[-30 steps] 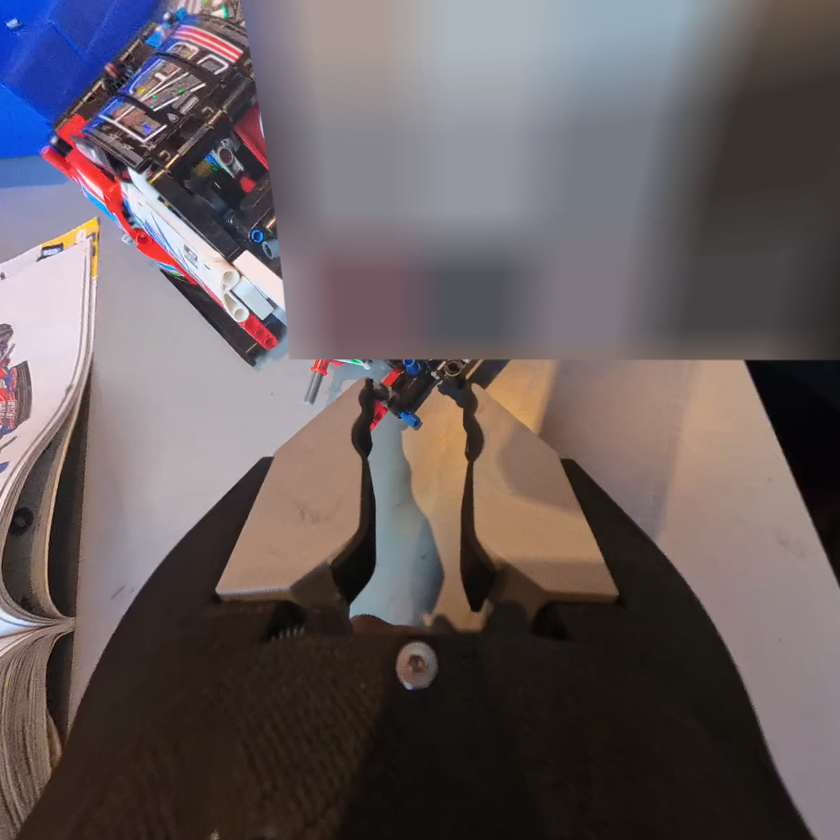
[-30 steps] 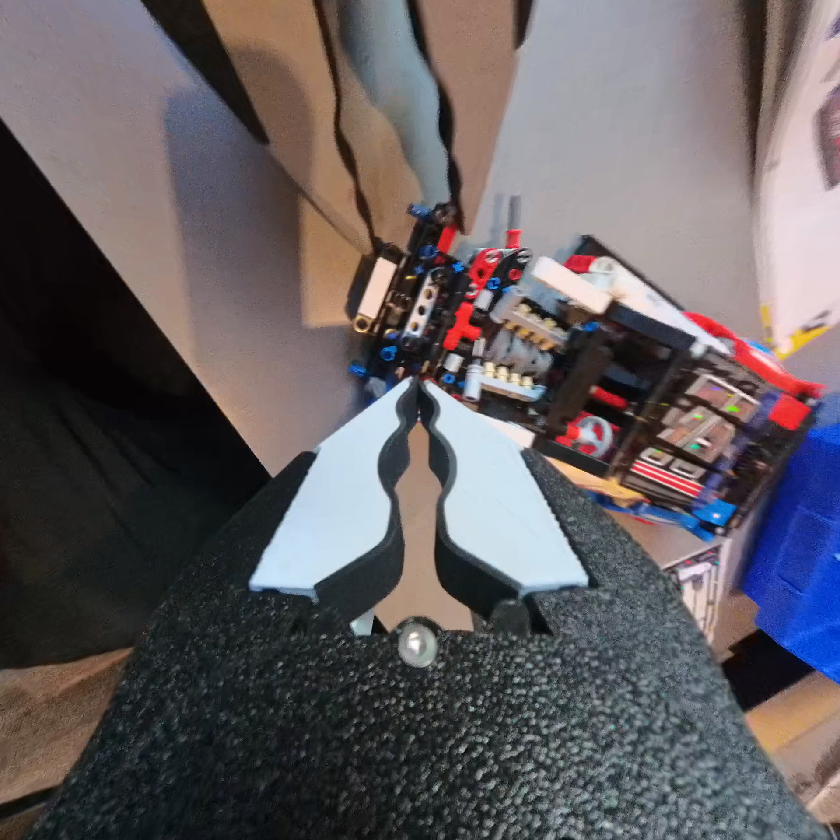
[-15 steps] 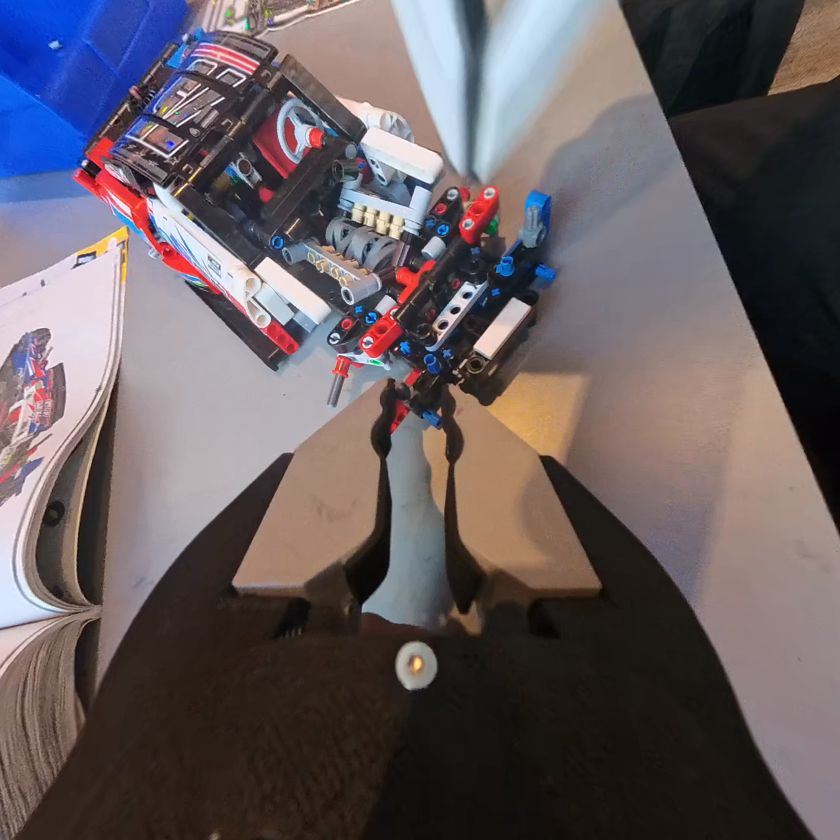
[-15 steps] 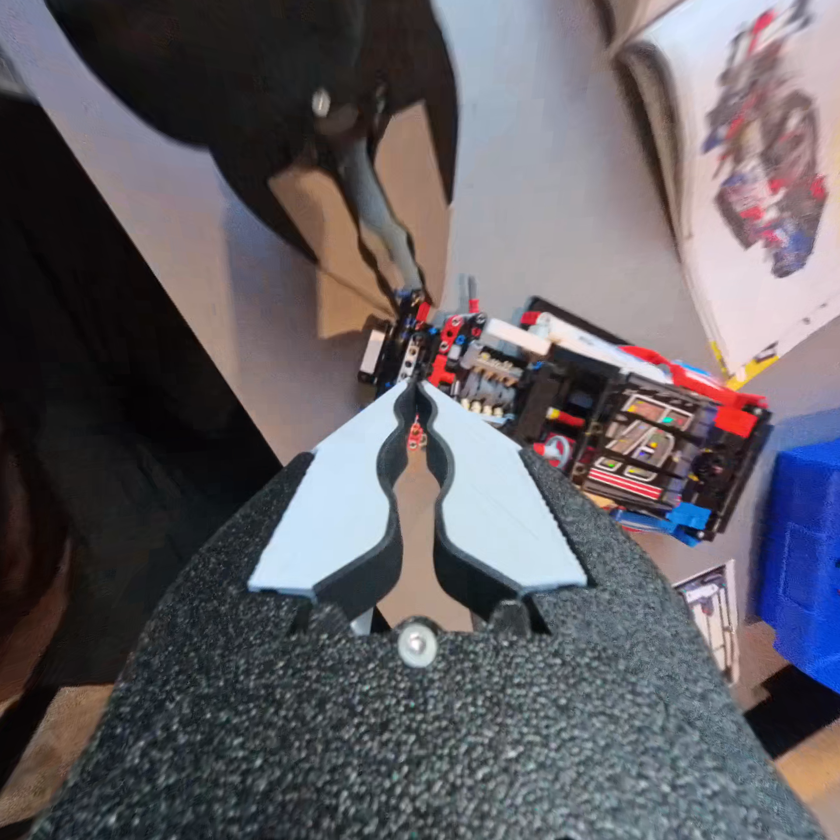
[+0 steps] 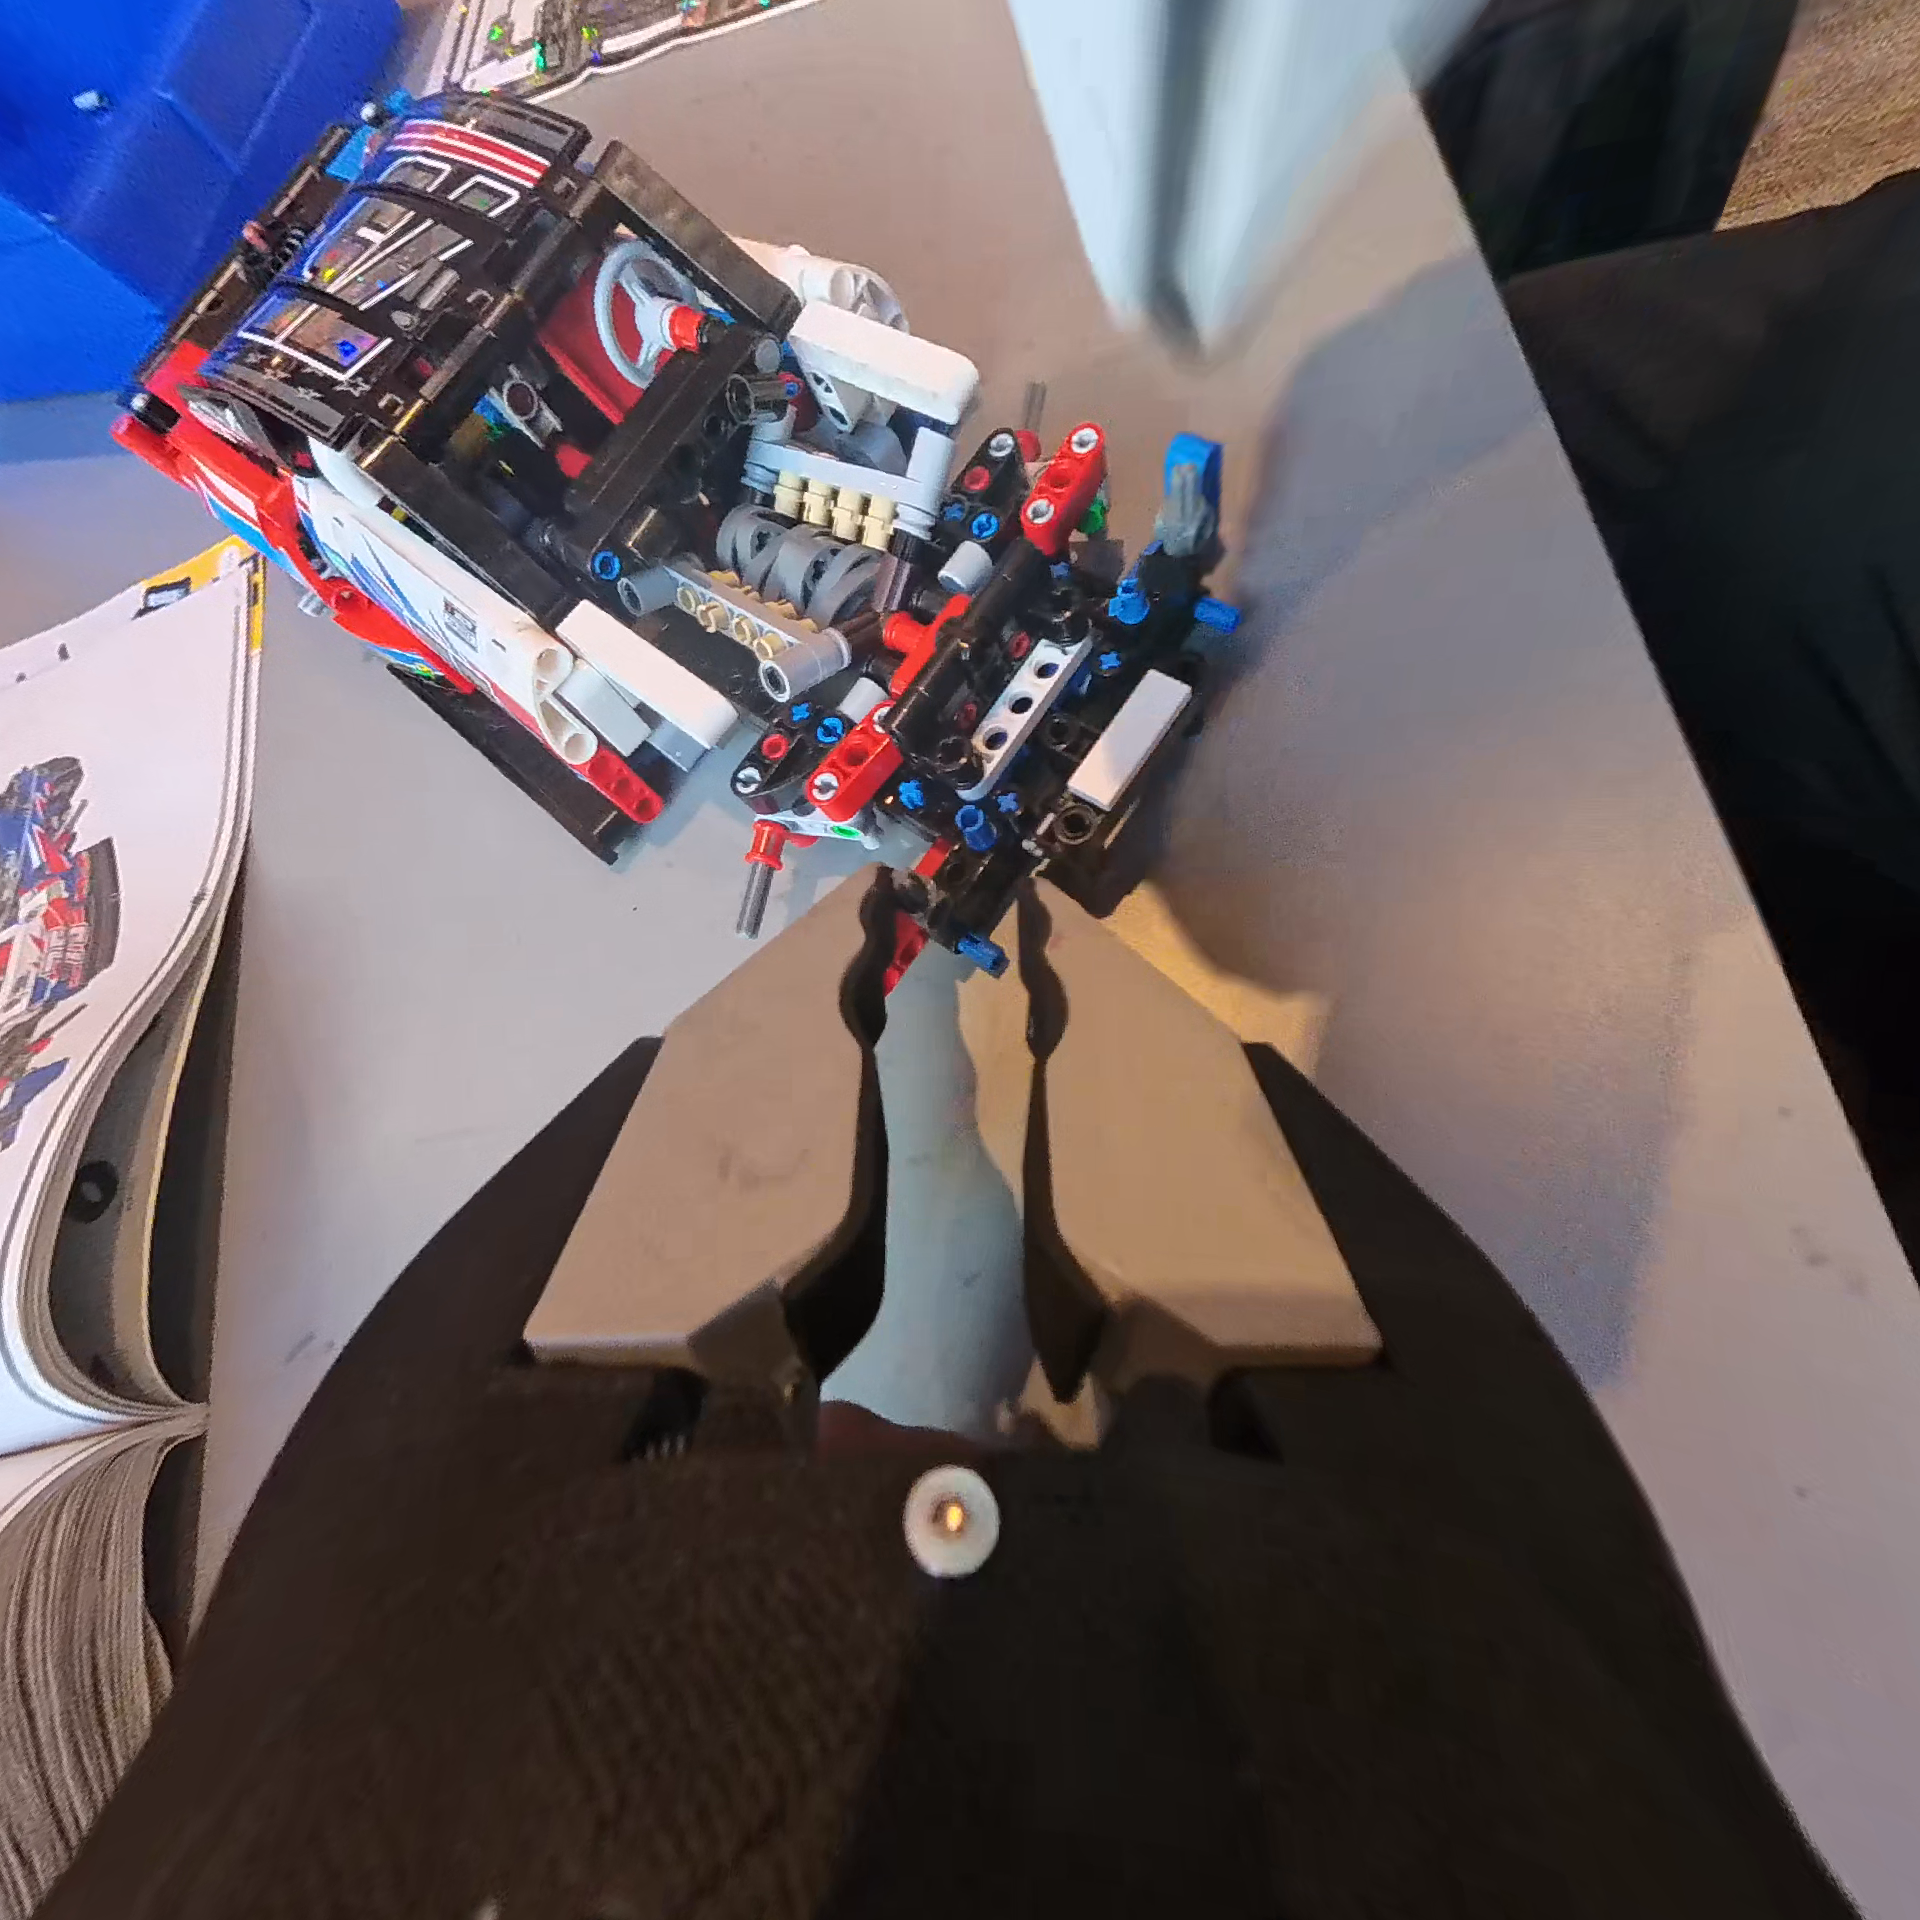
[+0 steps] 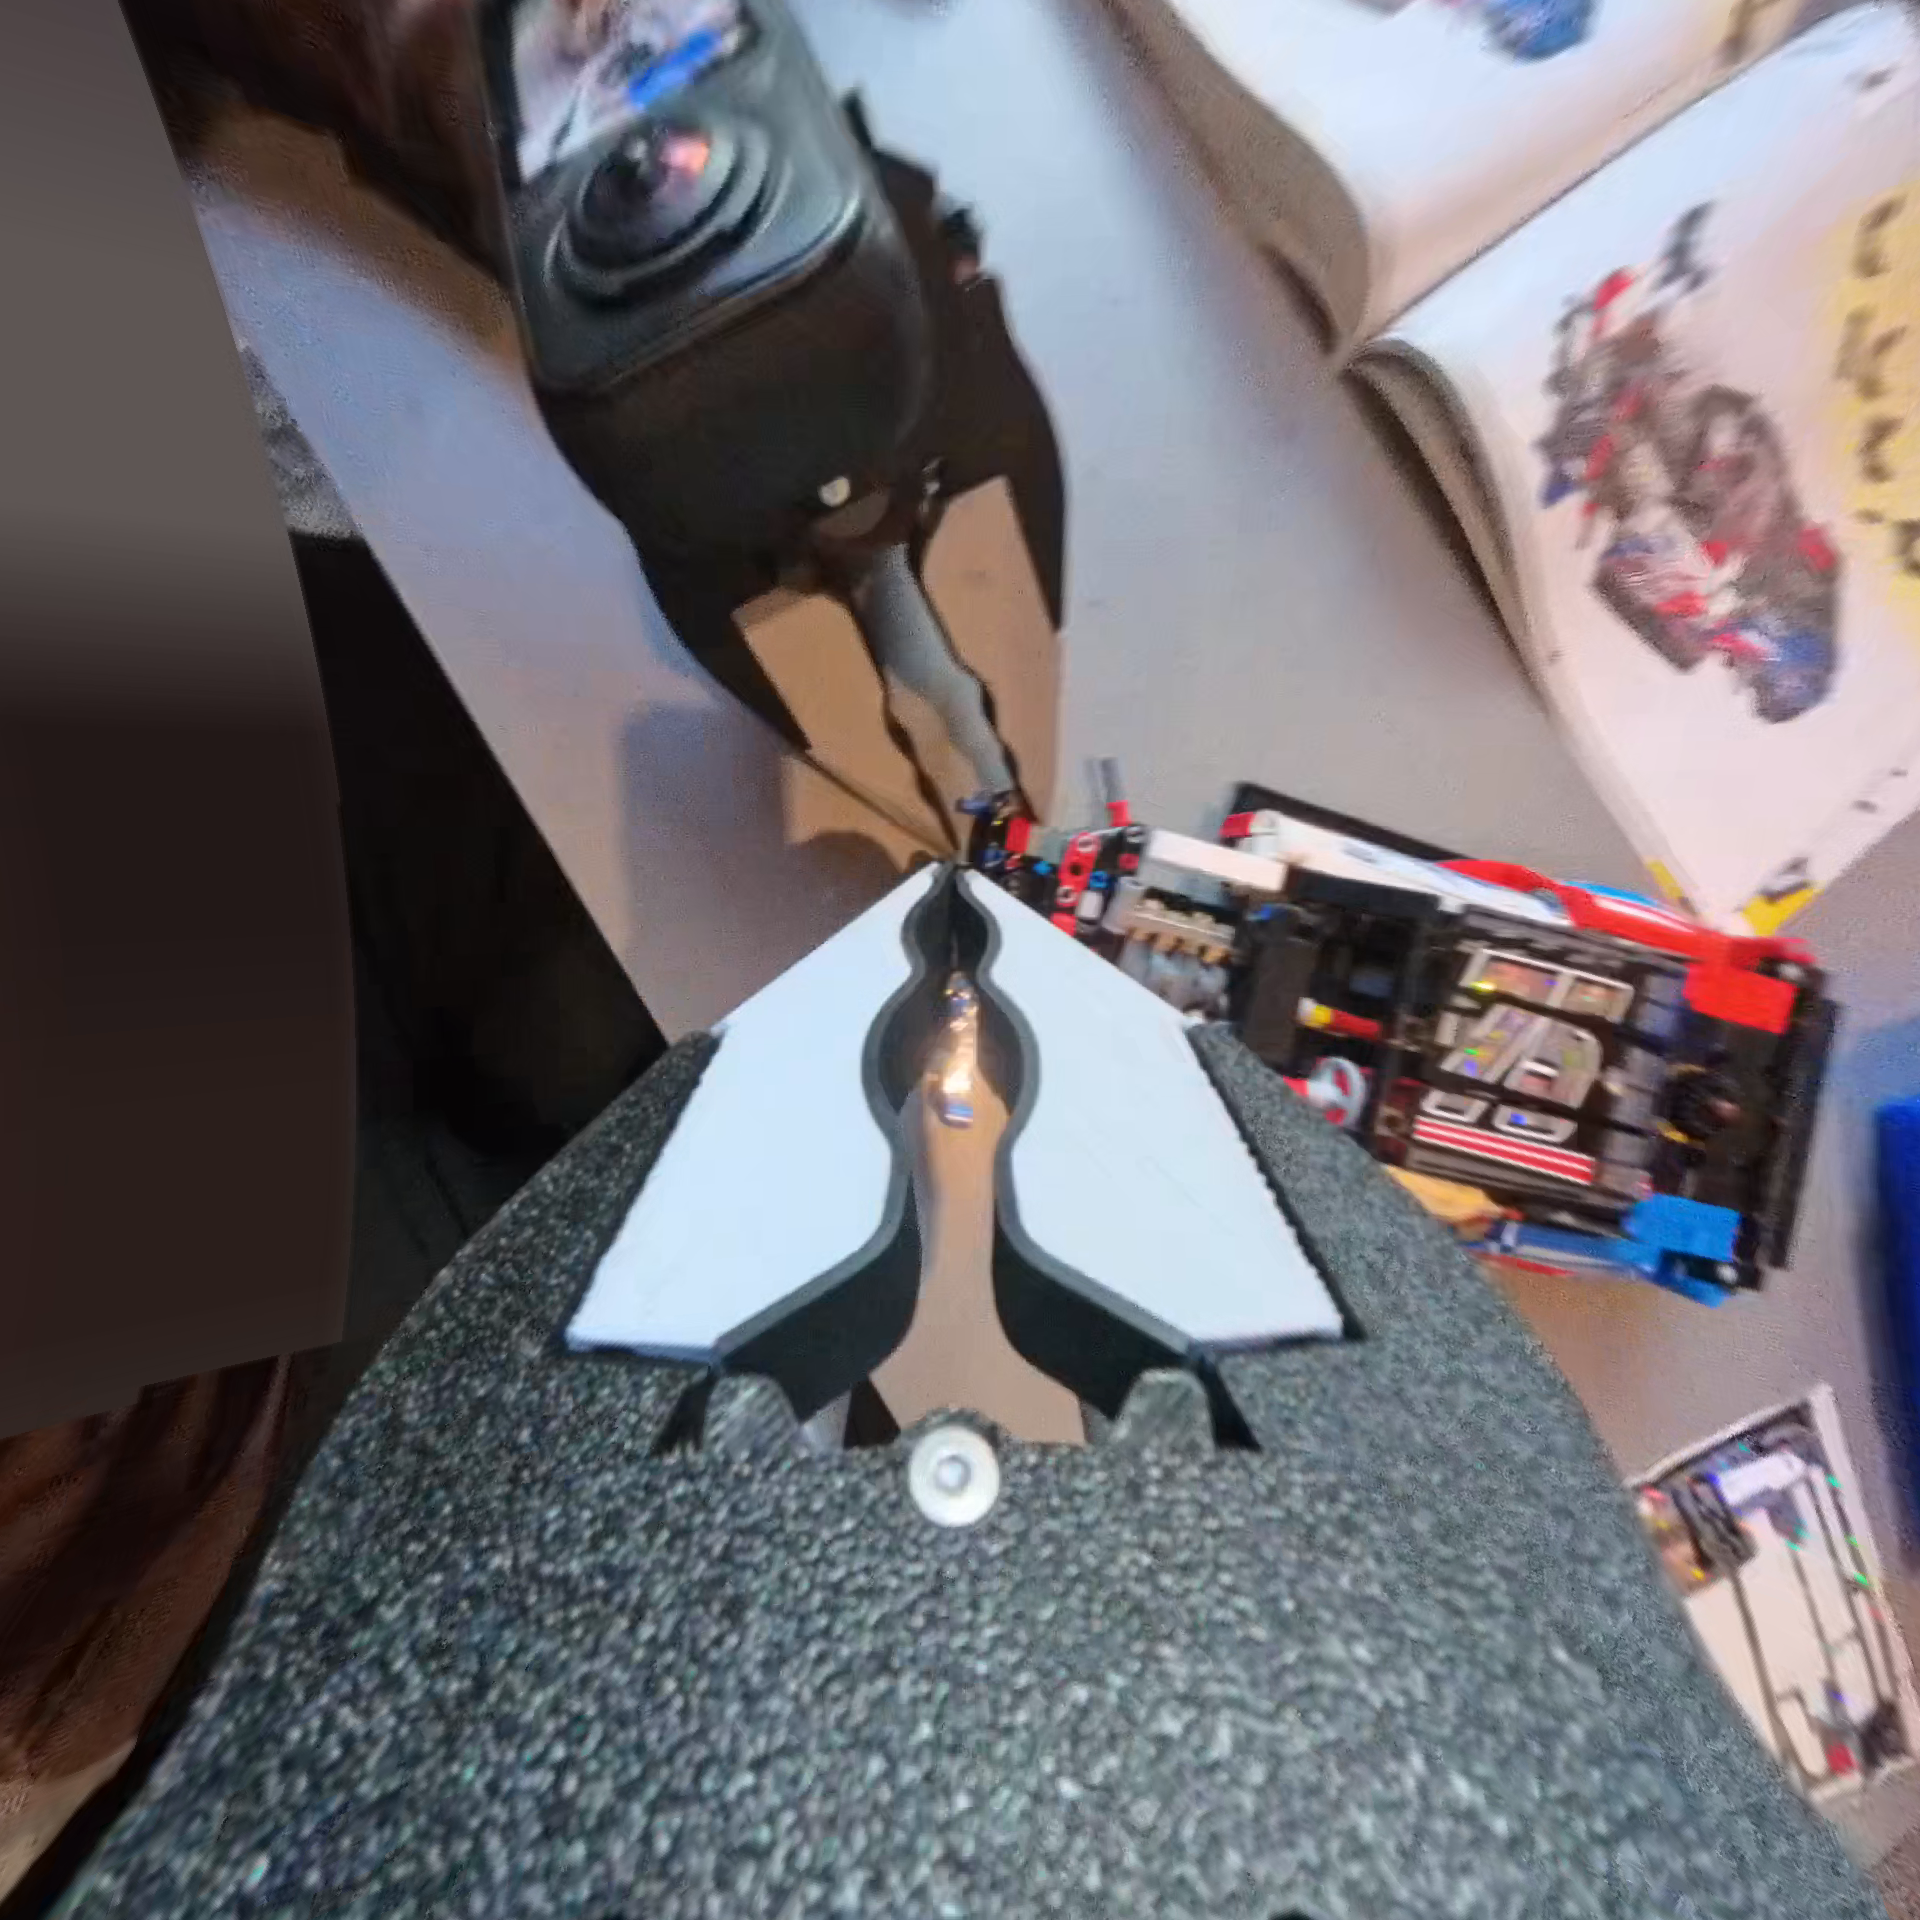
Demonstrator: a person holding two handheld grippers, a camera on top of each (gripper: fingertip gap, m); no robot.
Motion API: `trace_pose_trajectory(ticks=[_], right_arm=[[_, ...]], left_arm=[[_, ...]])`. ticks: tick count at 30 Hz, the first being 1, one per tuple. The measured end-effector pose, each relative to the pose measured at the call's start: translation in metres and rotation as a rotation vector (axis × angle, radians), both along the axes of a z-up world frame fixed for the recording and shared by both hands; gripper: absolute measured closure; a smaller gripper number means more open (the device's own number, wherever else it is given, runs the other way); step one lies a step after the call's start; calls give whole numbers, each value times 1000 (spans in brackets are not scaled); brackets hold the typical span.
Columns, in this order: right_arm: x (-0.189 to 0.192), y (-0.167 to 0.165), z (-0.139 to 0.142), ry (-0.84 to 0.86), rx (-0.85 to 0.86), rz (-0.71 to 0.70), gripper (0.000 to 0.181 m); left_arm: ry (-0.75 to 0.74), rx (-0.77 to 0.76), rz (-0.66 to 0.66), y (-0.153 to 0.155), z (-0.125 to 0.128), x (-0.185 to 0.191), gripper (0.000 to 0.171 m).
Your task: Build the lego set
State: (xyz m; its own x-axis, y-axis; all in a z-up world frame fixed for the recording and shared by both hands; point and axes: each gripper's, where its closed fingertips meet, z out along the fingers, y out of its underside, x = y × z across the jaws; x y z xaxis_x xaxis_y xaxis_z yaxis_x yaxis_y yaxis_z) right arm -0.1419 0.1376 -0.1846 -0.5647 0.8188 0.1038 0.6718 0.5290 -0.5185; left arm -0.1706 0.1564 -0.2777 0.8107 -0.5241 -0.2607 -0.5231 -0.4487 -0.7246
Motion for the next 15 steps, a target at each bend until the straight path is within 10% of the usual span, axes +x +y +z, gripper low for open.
trace_pose_trajectory(ticks=[15], right_arm=[[38, 64, -37, 208, -243, -324, 148]], left_arm=[[-192, 16, -19, -9, 19, -3, 107]])
